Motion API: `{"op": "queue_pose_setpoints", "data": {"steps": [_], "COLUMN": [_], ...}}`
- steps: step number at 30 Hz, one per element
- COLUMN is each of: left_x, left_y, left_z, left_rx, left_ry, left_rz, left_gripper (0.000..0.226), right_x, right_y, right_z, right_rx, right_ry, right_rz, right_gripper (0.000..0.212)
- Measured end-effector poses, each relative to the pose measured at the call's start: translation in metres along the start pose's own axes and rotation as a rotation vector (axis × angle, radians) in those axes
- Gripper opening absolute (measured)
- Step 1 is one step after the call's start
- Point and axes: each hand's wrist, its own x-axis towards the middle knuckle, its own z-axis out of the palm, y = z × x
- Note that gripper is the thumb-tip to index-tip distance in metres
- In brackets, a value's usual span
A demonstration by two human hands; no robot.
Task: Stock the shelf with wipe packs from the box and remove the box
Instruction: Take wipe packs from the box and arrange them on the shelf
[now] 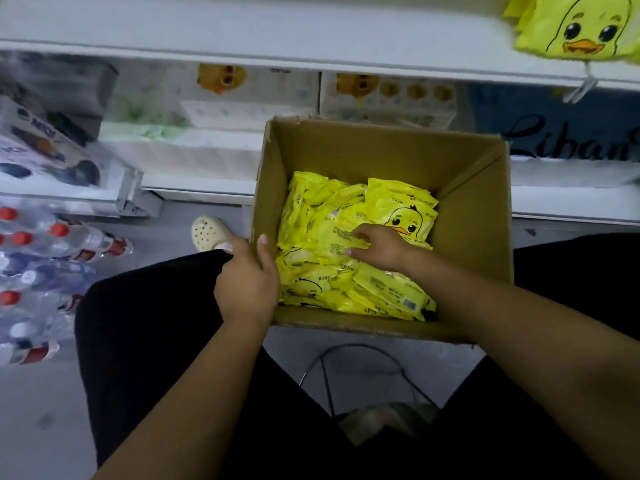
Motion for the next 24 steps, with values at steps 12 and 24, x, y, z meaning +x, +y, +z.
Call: {"op": "queue_pose_setpoints", "data": {"steps": [12,24], "left_x": [0.004,0.000], "left_y": [0.002,0.004], "left_z": [0.001,0.003], "left_rx": [0.054,-0.108], "left_ry": [0.025,0.259], "left_rz": [0.007,0.373], "left_gripper": [0.041,0.049], "right_x": [0.061,0.005], "right_y": [-0.029,-0.012], "right_z": [0.020,-0.017], "right_rx": [-0.254,0.840], "right_ry": [-0.089,0.428], "right_rz": [0.071,0.135], "right_gripper": [0.108,0.077]}}
